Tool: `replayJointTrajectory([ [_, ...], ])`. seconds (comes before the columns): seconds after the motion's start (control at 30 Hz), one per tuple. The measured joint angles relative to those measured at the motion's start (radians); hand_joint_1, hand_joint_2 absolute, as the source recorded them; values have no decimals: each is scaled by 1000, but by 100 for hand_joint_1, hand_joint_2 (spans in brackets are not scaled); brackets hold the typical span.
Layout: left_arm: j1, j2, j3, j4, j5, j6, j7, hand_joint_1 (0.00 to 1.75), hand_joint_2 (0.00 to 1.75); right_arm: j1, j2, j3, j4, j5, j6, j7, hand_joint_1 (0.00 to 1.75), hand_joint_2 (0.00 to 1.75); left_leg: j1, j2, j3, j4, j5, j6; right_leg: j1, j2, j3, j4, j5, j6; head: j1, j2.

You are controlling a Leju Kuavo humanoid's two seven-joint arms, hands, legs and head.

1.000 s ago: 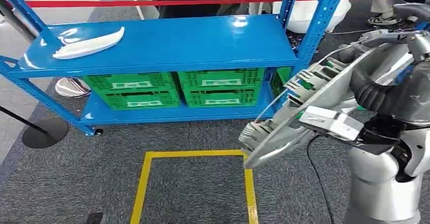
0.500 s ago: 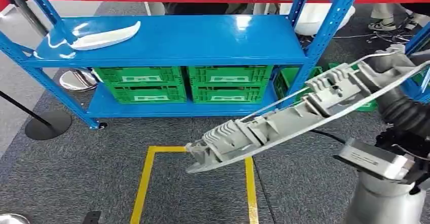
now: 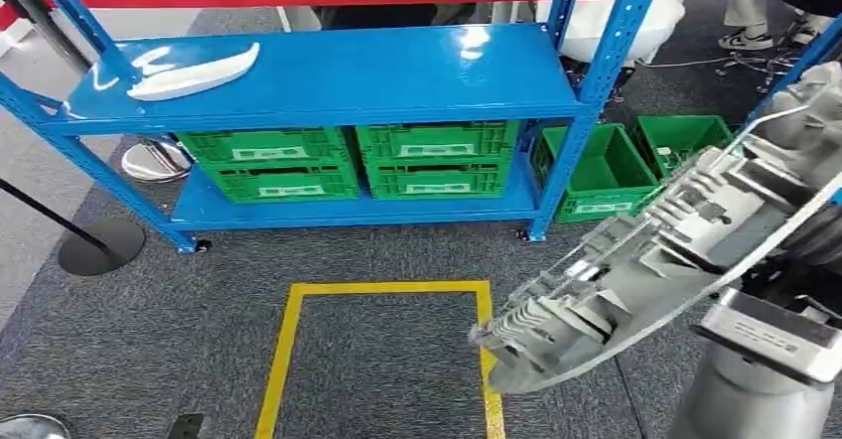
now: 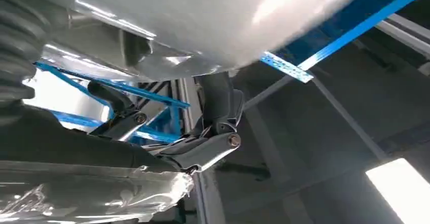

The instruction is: Take the parts from the cabinet and place them on the table.

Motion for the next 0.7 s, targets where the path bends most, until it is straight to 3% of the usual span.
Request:
replayJointTrajectory([
  [0.13, 0, 0, 0, 0, 1, 0, 0, 0, 175, 0, 7, 0, 0, -5, 3, -6, 175, 175, 0, 0, -4, 0, 0, -7, 0, -1, -3, 0, 1, 1, 0, 0],
  [0.63, 0, 0, 1, 0, 3, 4, 0, 0, 175, 0, 22, 0, -8, -10, 0, -12, 175, 175, -4, 0, -17, 3, 4, -2, -6, -1, -14, -2, 9, 11, 0, 0],
  [0.67, -1, 1, 1, 0, 3, 4, 0, 0, 175, 0, 23, 0, -8, -10, 0, -13, 175, 175, -8, -1, -19, 10, 0, 4, -13, -1, -10, -11, 15, 21, 0, 0],
  [0.7, -1, 2, 1, 0, 4, 4, 0, 0, 175, -1, 25, 0, -10, -14, -2, -14, 175, 175, -9, -2, -17, 2, 1, 19, -14, 0, -8, -17, 18, 25, -1, 0],
])
